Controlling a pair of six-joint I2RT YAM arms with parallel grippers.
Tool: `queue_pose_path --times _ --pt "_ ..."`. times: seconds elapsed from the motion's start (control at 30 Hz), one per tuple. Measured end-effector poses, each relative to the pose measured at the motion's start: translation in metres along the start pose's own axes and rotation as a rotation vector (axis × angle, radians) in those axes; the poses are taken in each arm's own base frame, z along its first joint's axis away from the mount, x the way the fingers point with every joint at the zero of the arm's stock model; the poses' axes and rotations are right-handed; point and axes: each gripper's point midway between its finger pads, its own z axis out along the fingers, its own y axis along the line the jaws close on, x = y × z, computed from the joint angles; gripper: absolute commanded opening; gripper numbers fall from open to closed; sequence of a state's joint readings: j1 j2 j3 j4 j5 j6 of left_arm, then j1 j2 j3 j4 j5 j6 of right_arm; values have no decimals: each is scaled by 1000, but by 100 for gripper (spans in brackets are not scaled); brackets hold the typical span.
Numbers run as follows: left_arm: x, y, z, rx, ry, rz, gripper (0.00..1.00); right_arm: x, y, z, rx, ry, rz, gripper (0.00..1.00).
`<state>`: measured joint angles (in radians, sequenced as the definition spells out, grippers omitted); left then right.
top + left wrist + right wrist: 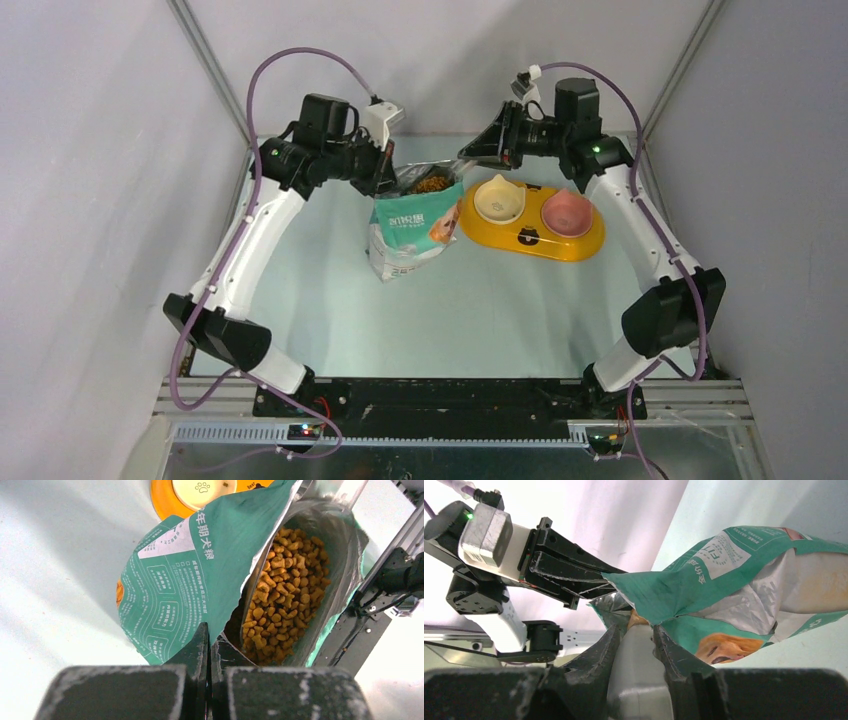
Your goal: Serve the pet food
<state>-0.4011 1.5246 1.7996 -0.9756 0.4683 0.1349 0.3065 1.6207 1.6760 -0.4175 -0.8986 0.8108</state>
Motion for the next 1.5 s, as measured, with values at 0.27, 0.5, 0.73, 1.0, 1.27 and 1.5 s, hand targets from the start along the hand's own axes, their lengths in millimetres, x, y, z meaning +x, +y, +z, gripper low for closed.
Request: queue_pose_path --times 0.27,0.5,0.73,1.0,1.27,1.5 --pt "-2 6 3 -13 36 45 0 -15 -8 -7 -41 -14 124 0" --pt "-5 12 5 -30 66 77 0 -15 -21 -2 -100 -20 245 0" --pt "-8 22 4 -71 81 113 0 -24 -23 2 -152 -40 282 0" --pt "-9 23 4 -81 81 116 0 -26 -27 0 -137 -56 345 0" --pt "-9 23 4 -81 81 125 0 -27 -29 -5 -108 -79 410 0" --pt "-10 25 4 -91 80 148 0 -28 -32 -8 -96 -86 431 0"
